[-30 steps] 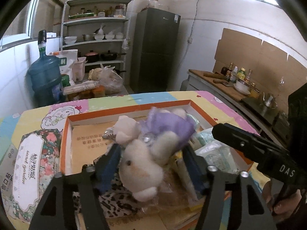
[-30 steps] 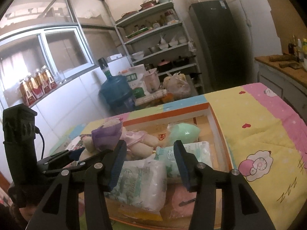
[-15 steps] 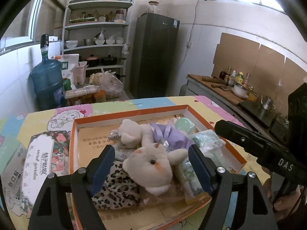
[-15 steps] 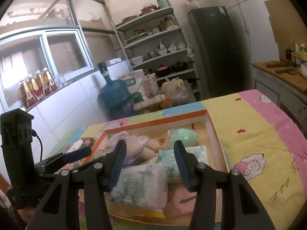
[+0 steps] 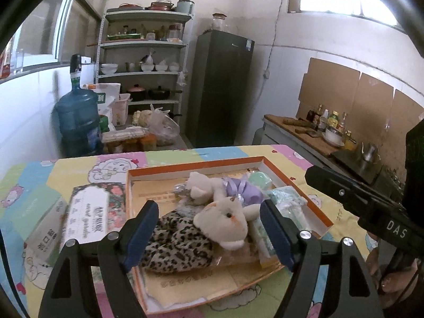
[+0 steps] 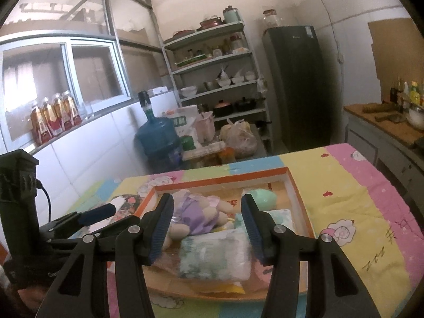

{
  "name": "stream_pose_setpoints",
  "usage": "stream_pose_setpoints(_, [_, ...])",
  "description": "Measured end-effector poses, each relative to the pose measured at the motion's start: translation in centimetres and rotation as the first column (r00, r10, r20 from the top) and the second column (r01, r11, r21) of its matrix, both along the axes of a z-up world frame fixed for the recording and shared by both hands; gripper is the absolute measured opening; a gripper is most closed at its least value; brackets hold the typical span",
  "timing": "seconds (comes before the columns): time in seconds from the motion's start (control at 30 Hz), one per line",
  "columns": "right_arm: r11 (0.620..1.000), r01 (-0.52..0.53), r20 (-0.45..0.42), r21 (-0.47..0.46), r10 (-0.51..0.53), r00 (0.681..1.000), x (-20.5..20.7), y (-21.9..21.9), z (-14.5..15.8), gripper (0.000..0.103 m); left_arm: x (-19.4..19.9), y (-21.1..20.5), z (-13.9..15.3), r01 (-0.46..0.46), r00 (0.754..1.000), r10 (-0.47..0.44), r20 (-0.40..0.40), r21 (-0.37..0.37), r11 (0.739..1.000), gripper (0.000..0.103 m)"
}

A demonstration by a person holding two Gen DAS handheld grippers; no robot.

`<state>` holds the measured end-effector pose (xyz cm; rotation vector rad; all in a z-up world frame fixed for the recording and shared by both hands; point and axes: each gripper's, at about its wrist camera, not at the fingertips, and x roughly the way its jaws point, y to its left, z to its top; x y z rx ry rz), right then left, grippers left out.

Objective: Organize soft objects

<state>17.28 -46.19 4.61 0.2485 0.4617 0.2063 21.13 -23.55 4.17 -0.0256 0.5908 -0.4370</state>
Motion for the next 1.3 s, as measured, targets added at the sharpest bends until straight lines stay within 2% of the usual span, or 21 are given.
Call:
stream_pose_setpoints(0.37, [0.999,0.018,0.021,-0.026,-0.017,1.000,-1.7,3.9,1.8,0.065,-2.8,4.5,1.7,-0.052,0.998,0.052,0.034,-0.014,0.999,0.078])
stream_pose_setpoints(0.5, [0.998,0.052,0.020,-0.037,-0.052,0.998,-2.7,5.9,1.7,0.066,-4.1,6.6,1.8,-0.098,0.994,0.099,0.045,-0.021,0.995,0.078])
stream_pose_setpoints(0.57, [0.996,0.087,0.046,-0.028,-0.086,0.995,-3.7,7.3,1.2,0.066,-5.0,7.8,1.9,-0.136,0.989,0.137,0.050,-0.026,0.990,0.078])
stream_pose_setpoints(0.63, [0.988,0.148,0.030,-0.038,-0.147,0.989,-4.2,8.5,1.0,0.066,-5.6,9.1,2.2,-0.206,0.976,0.206,0.063,-0.018,0.978,0.078])
stream_pose_setpoints(0.7, [0.985,0.173,0.056,-0.027,-0.171,0.984,-5.0,9.6,1.7,0.068,-6.0,10.7,2.7,-0.246,0.966,0.249,0.065,-0.045,0.968,0.078])
stream_pose_setpoints(0.73, [0.986,0.158,0.055,-0.047,-0.155,0.986,-4.9,10.4,2.1,0.072,-6.0,11.5,2.8,-0.261,0.963,0.264,0.056,-0.056,0.964,0.078])
stream_pose_setpoints(0.77, [0.979,0.190,0.043,-0.077,-0.187,0.981,-4.8,11.2,2.3,0.073,-6.1,12.1,2.9,-0.275,0.959,0.279,0.059,-0.060,0.959,0.078])
stream_pose_setpoints(0.8, [0.972,0.216,0.046,-0.095,-0.213,0.976,-4.7,11.6,2.5,0.073,-6.3,12.5,3.0,-0.290,0.954,0.293,0.071,-0.049,0.956,0.078])
stream_pose_setpoints(0.87, [0.969,0.202,0.054,-0.143,-0.197,0.979,-4.6,12.8,2.7,0.073,-6.5,13.2,2.8,-0.313,0.946,0.313,0.080,-0.013,0.950,0.078])
stream_pose_setpoints(0.97, [0.973,0.177,0.038,-0.149,-0.173,0.984,-4.7,13.4,2.9,0.073,-6.6,13.9,2.5,-0.300,0.952,0.300,0.065,-0.002,0.954,0.078])
stream_pose_setpoints(1.3, [0.972,0.163,0.075,-0.171,-0.152,0.986,-7.2,15.3,3.4,0.073,-9.4,15.7,3.0,-0.286,0.953,0.284,0.107,0.011,0.958,0.078])
